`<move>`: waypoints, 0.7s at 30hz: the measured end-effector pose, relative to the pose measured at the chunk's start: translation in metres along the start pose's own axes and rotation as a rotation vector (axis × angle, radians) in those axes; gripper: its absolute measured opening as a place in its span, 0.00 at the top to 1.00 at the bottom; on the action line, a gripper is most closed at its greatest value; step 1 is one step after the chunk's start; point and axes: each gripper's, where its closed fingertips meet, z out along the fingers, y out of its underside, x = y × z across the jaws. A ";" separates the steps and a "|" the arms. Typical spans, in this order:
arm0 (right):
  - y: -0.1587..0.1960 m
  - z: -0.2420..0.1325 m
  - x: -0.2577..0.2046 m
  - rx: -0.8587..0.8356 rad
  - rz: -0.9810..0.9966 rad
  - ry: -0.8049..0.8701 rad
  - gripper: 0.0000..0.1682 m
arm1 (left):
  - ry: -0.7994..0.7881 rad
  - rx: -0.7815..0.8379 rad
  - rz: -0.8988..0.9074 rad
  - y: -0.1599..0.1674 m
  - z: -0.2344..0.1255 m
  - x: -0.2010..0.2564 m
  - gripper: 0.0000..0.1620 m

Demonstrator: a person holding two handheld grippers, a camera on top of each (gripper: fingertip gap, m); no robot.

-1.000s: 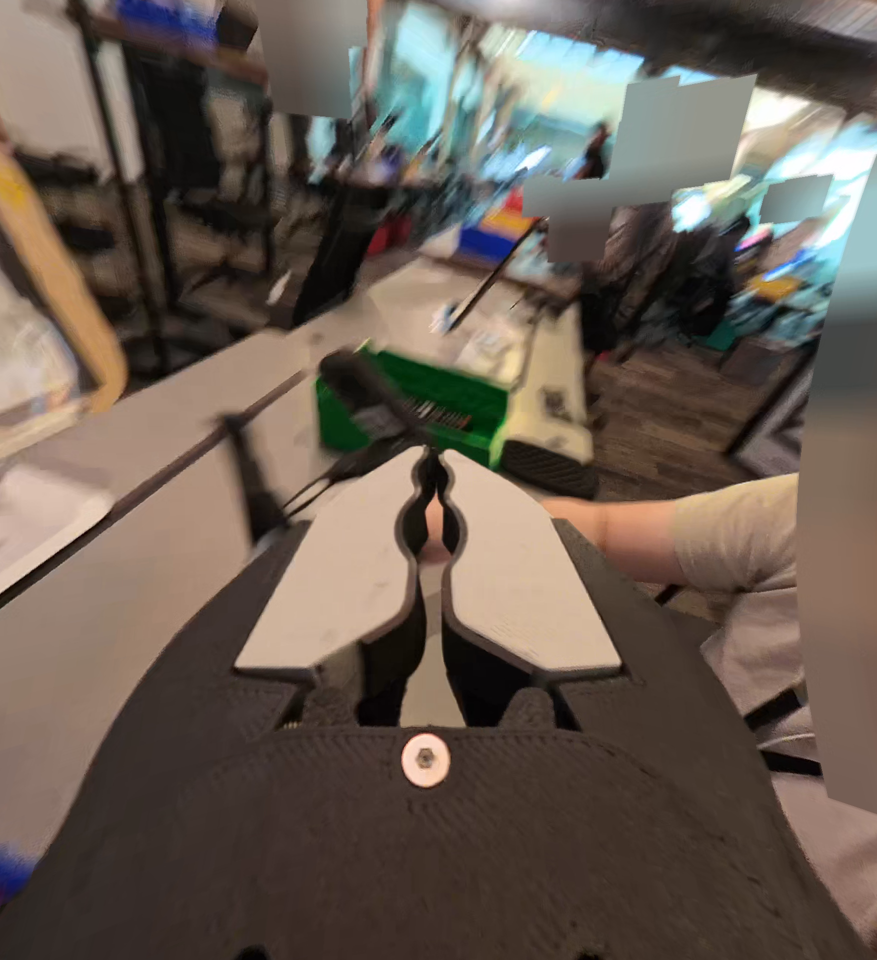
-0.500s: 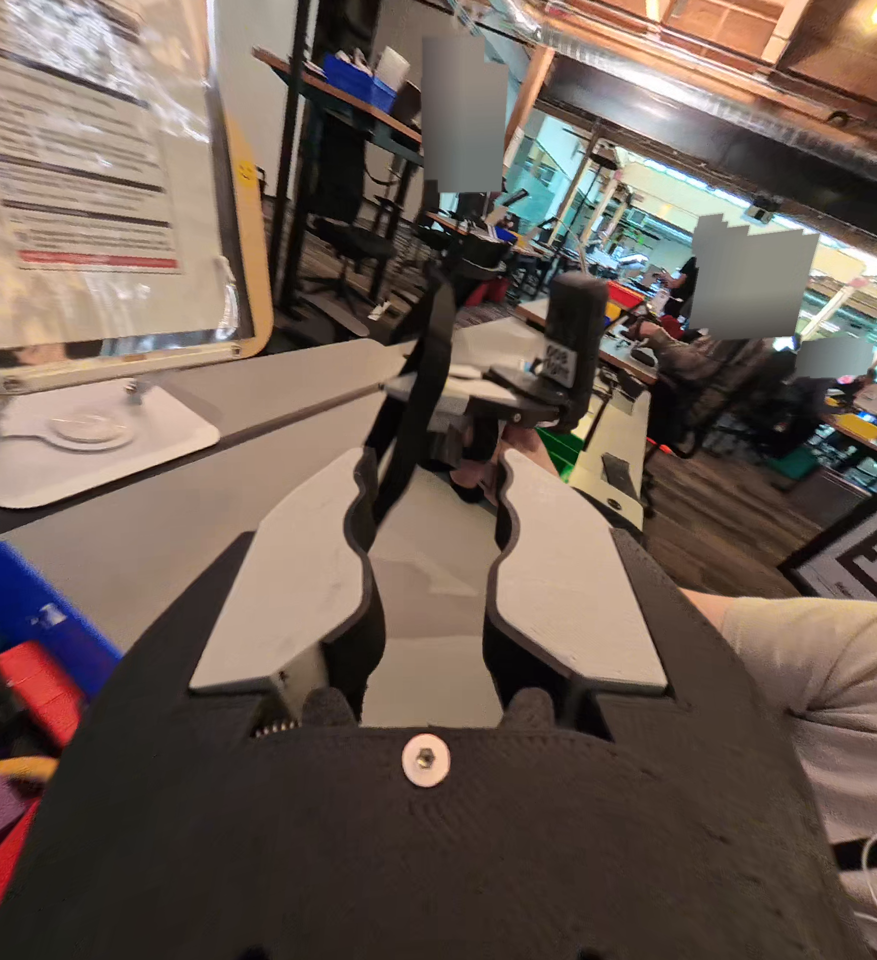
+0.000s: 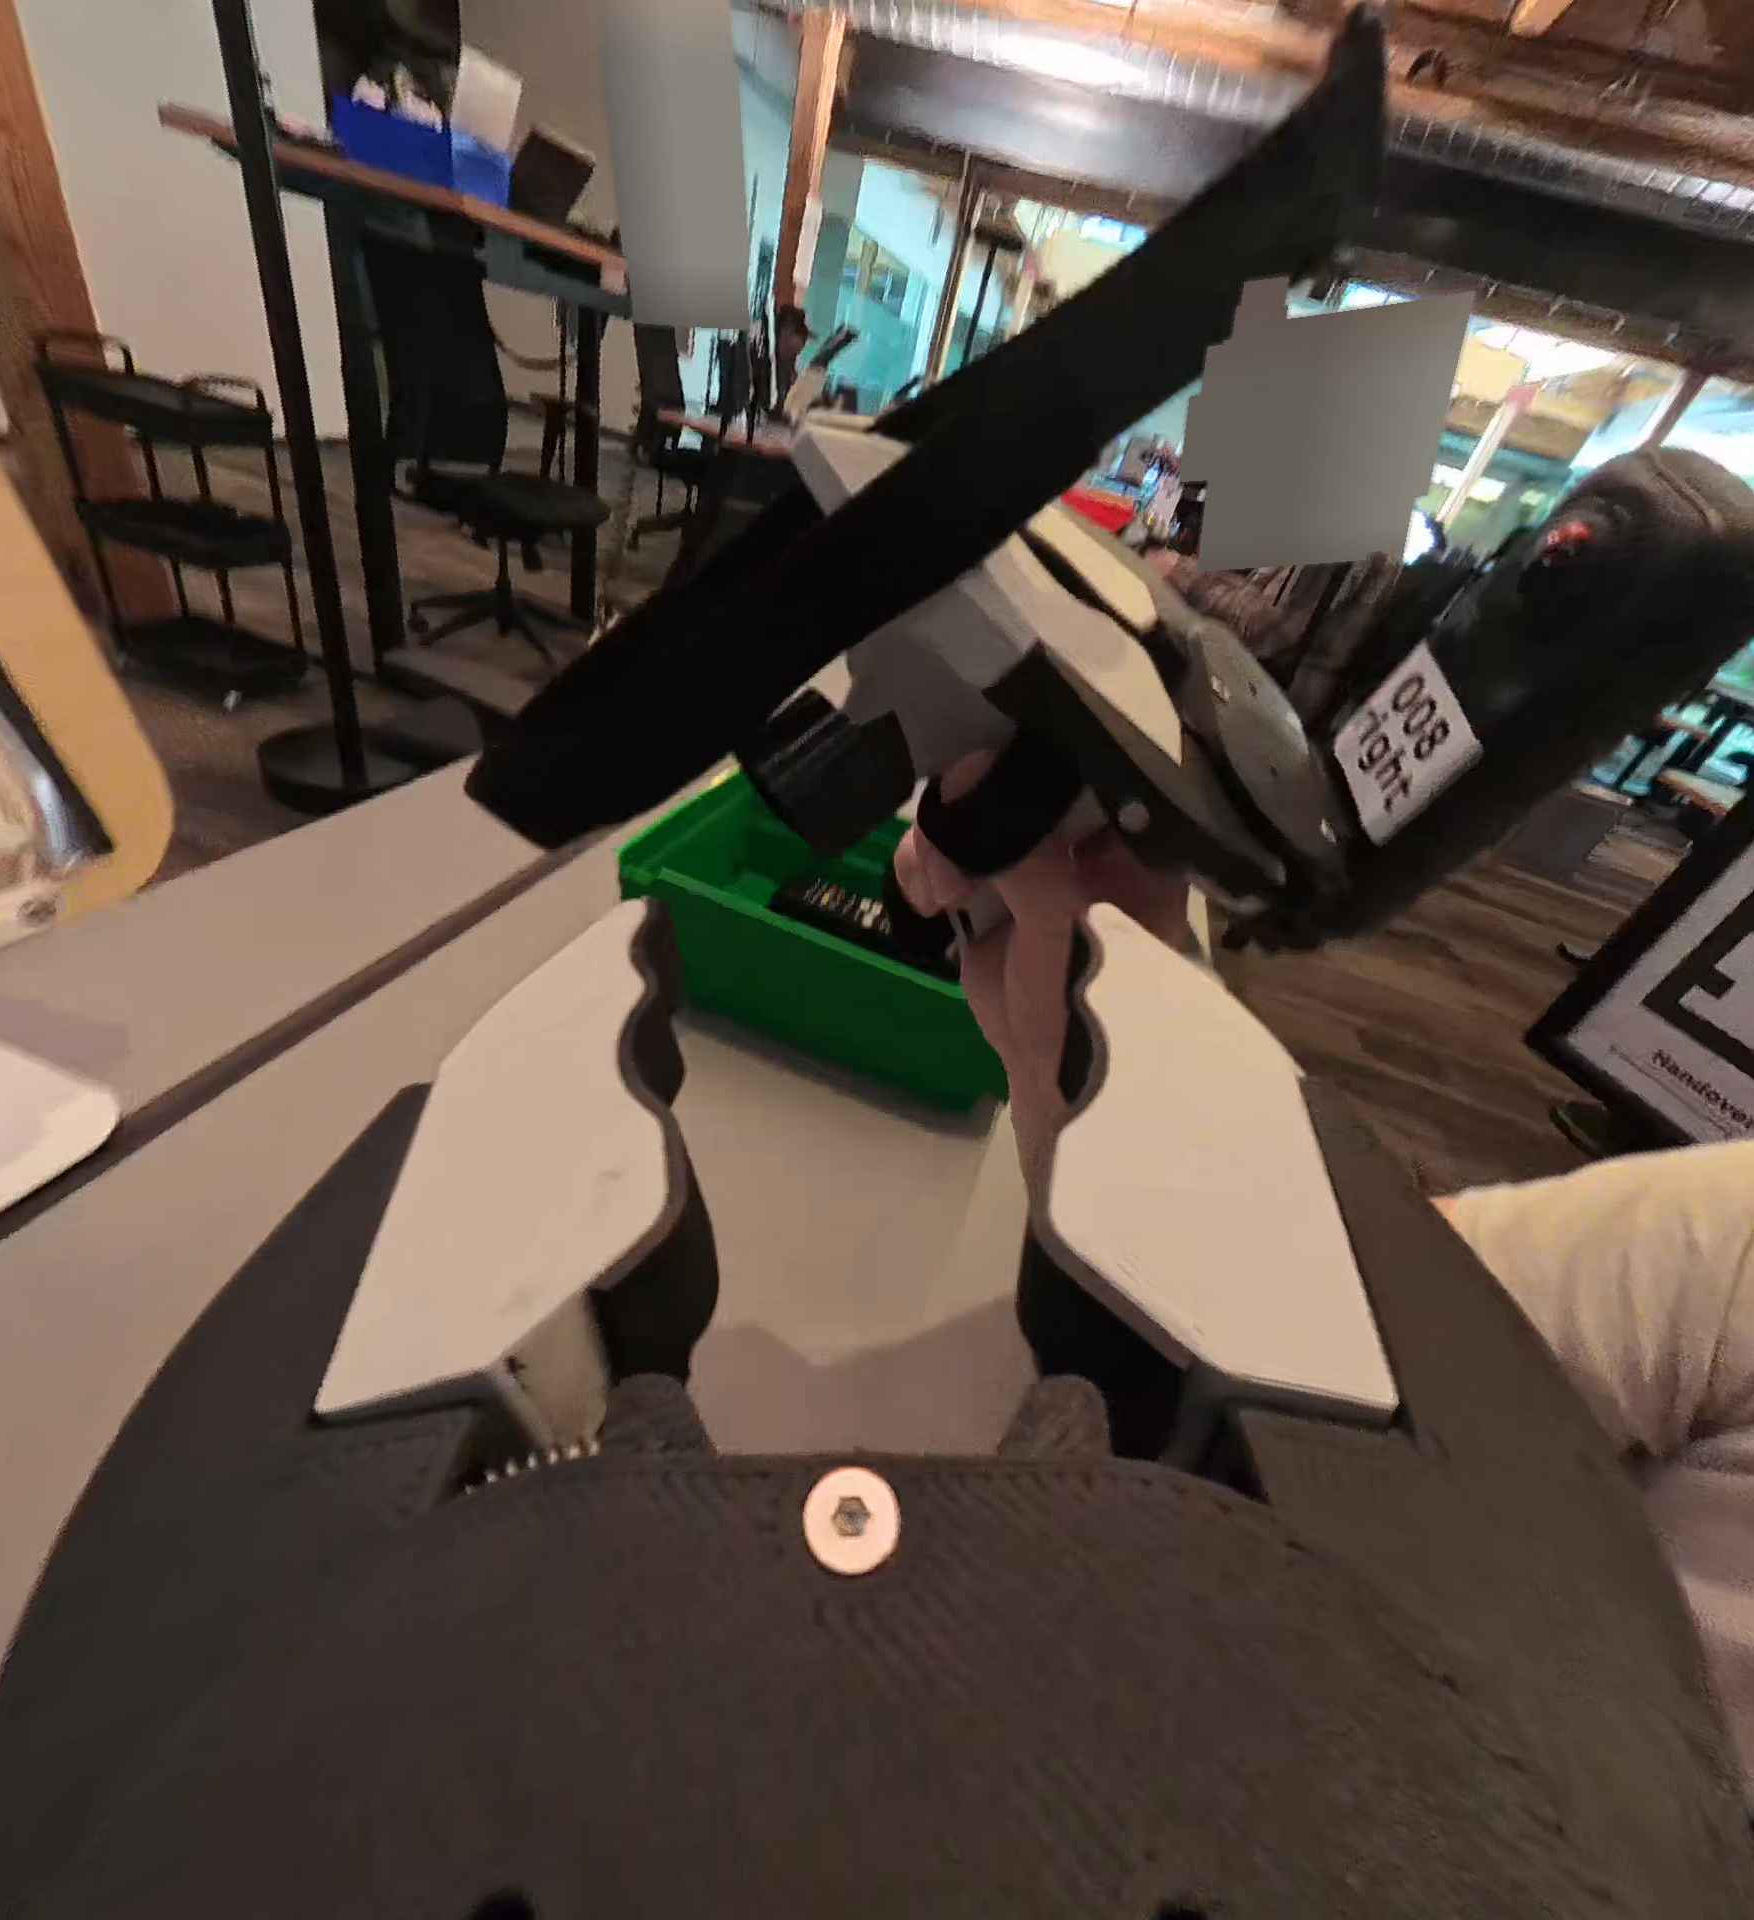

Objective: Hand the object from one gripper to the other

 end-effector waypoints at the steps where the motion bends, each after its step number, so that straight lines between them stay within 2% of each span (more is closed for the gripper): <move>1: -0.005 -0.003 0.001 0.017 -0.021 0.007 0.98 | 0.019 0.046 0.004 -0.005 0.009 0.006 0.55; 3: -0.013 -0.009 0.005 0.058 -0.056 0.027 0.99 | 0.072 0.142 -0.001 -0.013 0.021 0.019 0.57; 6: -0.021 -0.013 0.008 0.096 -0.018 0.012 0.98 | 0.090 0.207 -0.045 -0.016 0.031 0.023 0.65; 10: -0.024 -0.014 0.003 0.114 0.001 -0.038 0.98 | 0.129 0.367 0.002 -0.030 0.027 0.031 0.85; 12: -0.025 -0.014 0.002 0.120 0.013 -0.056 0.98 | 0.114 0.352 0.049 -0.027 0.028 0.031 0.97; 14: -0.025 -0.014 0.000 0.120 0.047 -0.083 0.98 | 0.053 0.302 0.076 -0.021 0.032 0.023 0.96; 16: -0.024 -0.013 0.001 0.117 0.077 -0.102 0.98 | 0.022 0.262 0.058 -0.017 0.036 0.018 0.84; 18: -0.026 -0.014 0.002 0.126 0.092 -0.119 0.98 | 0.054 0.294 0.048 -0.021 0.035 0.022 0.84; 19: -0.026 -0.015 0.000 0.127 0.096 -0.131 0.99 | 0.077 0.318 0.053 -0.023 0.034 0.026 0.86; 21: -0.027 -0.015 -0.003 0.122 0.103 -0.155 0.99 | 0.099 0.358 0.093 -0.027 0.032 0.031 0.98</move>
